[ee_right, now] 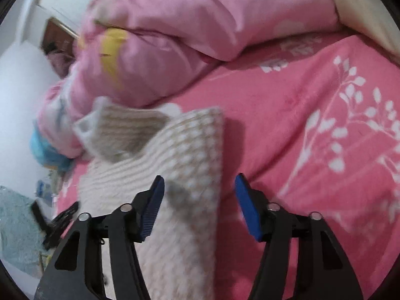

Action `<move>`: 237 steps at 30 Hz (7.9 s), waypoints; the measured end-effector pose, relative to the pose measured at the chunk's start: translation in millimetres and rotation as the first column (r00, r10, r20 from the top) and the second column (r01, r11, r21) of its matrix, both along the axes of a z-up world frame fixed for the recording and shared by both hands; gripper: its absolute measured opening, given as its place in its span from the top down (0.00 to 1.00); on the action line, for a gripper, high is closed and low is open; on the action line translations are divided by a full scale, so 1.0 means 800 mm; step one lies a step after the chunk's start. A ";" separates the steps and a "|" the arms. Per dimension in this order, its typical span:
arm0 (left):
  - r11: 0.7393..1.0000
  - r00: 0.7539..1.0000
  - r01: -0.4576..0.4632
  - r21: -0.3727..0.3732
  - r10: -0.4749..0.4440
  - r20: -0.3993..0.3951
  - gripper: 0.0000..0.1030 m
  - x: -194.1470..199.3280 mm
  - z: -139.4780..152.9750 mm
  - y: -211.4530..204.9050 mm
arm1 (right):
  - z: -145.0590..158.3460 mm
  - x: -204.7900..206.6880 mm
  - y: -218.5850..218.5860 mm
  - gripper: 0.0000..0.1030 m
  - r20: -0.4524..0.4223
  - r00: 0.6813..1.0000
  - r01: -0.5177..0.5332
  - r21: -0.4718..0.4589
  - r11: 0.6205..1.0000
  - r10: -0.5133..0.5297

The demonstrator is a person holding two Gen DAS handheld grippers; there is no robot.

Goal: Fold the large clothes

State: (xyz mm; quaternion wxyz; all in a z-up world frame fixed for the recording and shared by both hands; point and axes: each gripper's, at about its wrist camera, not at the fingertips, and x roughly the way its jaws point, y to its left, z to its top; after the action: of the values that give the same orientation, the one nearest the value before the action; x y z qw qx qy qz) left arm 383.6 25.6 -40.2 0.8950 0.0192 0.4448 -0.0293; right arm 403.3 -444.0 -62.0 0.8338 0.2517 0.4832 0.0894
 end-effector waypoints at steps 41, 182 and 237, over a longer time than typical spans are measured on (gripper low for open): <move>0.993 0.990 0.115 0.023 -0.113 -0.079 0.38 0.029 -0.014 -0.109 | -0.013 0.019 0.269 0.32 -0.027 0.961 -0.260 -0.442 0.858 0.277; 0.994 0.994 -0.104 -0.013 0.104 -0.028 0.33 -0.459 -0.054 0.015 | -0.036 -0.437 0.214 0.06 0.094 0.975 -0.114 -0.566 0.816 0.201; 0.976 0.974 -0.085 -0.202 0.039 -0.222 0.44 -0.421 -0.097 0.013 | -0.092 -0.523 0.093 0.21 0.047 0.996 -0.057 -0.237 0.970 0.070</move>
State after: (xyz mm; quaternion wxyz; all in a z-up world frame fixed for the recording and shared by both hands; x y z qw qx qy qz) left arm 46.5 36.3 -117.7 0.8387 -0.0927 0.5343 -0.0501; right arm -15.3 -369.5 -135.3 0.8675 0.1326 0.4751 0.0650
